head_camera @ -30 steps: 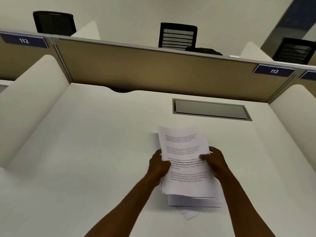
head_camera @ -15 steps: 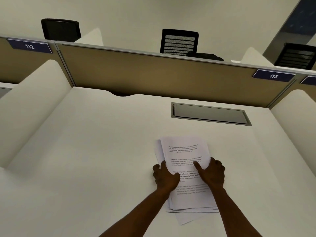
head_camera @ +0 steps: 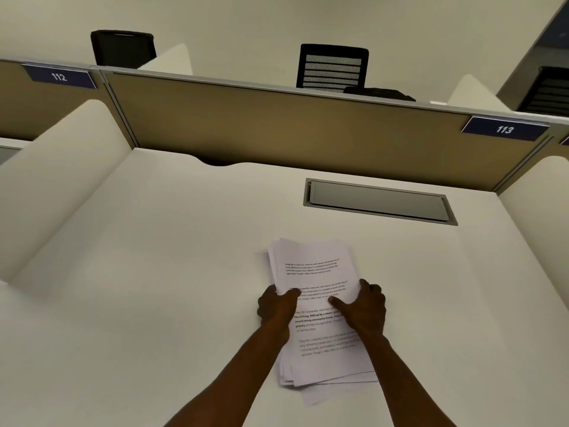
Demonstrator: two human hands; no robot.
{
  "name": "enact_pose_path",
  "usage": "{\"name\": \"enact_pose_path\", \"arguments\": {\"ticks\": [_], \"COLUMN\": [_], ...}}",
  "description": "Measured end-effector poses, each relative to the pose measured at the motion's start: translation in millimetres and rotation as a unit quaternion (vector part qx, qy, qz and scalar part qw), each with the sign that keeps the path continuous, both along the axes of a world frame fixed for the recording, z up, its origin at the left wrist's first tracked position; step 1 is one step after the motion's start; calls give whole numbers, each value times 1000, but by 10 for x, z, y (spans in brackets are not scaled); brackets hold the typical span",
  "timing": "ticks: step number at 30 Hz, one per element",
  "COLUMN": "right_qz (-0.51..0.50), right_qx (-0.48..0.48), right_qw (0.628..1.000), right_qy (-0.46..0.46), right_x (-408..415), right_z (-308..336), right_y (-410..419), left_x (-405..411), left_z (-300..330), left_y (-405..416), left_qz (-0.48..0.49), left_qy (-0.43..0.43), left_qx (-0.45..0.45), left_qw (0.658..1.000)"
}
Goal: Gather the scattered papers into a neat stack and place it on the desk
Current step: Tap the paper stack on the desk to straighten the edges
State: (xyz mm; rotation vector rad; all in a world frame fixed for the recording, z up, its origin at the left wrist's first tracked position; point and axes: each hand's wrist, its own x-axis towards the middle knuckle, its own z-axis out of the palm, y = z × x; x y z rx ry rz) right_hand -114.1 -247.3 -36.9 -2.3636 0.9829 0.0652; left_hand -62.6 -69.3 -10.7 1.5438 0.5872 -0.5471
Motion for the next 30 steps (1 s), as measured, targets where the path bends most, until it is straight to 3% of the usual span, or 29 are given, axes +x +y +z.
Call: {"name": "enact_pose_path", "arguments": {"ticks": [5,8,11,13,16,19,22,24,26,30], "right_qz": [4,7,14,14,24,40,41,21,-16,20], "right_qx": [20,11,-1,0,-4,-6,4,60,184,468], "right_qw": [1000,1000,1000,1000,1000,999,998,992,966,850], "right_qy": [-21,-22,-18,-19,-12,1,-47,-112,-181,-241], "right_x": [2,-6,-4,0,-47,-62,-138,-138,-103,91], "right_z": [-62,-82,-82,-84,-78,-60,33,30,91,389], "right_y": [-69,-68,-61,-71,-47,-71,-175,-212,-217,-199], "left_x": [-11,4,70,124,120,159,130,124,128,186], "left_z": [33,62,134,178,171,180,286,311,338,463], "left_y": [7,65,117,172,249,219,119,170,309,619], "left_qz": [25,34,53,14,-108,-198,-258,-259,-251,-247], "left_qy": [-45,-33,46,87,51,-45,-128,-152,-163,-195], "left_qx": [-21,-86,-144,-172,-131,-35,18,10,-41,-89], "left_qw": [998,995,987,981,984,979,957,954,953,945]}}
